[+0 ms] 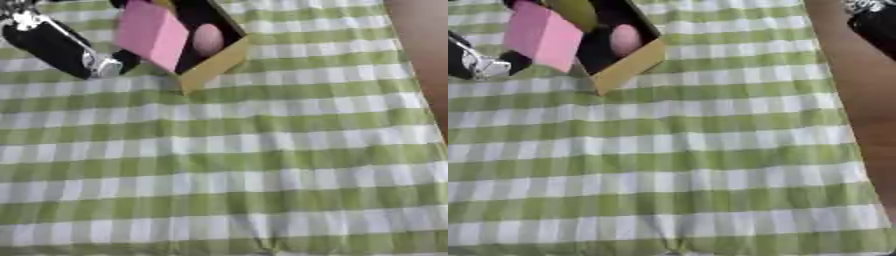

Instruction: Pick up objects on the table and place them in the box.

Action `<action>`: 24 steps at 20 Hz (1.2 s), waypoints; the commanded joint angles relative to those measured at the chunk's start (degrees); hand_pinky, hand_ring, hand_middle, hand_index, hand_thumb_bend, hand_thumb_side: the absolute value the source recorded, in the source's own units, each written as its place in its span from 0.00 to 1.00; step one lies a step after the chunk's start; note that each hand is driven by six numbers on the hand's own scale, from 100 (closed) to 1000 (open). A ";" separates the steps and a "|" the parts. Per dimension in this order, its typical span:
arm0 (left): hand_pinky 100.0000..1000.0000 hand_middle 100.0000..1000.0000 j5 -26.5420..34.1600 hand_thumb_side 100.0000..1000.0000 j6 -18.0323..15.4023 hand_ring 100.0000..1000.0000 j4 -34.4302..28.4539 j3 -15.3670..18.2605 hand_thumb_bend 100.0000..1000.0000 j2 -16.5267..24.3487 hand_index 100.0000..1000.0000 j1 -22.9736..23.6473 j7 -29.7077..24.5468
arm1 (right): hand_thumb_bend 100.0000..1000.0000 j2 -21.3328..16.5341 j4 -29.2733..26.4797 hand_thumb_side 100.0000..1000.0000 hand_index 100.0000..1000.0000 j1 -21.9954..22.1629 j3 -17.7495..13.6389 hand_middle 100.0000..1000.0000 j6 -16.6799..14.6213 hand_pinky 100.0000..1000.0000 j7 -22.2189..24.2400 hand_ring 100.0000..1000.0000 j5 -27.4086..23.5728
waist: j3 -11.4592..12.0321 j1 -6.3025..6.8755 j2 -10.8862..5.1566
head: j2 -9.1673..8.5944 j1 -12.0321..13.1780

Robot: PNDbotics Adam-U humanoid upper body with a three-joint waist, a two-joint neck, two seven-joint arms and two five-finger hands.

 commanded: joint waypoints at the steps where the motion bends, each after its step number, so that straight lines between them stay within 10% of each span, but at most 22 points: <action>1: 0.67 0.54 -3.03 0.15 0.49 0.60 4.24 1.90 0.12 -1.97 0.57 -2.87 0.76 | 0.00 -1.91 -0.84 0.51 0.85 -0.94 -0.84 0.69 -0.41 0.89 -0.27 0.80 0.01 | -0.28 -0.11 -0.28 | -1.59 0.63; 24: 0.72 0.60 -23.73 0.21 -6.05 0.66 37.88 5.89 0.28 -14.50 0.63 -10.45 10.00 | 0.00 -1.14 -0.84 0.51 0.85 -2.62 -0.40 0.69 -0.80 0.89 0.45 0.80 -0.71 | -3.31 0.44 1.44 | -3.58 2.82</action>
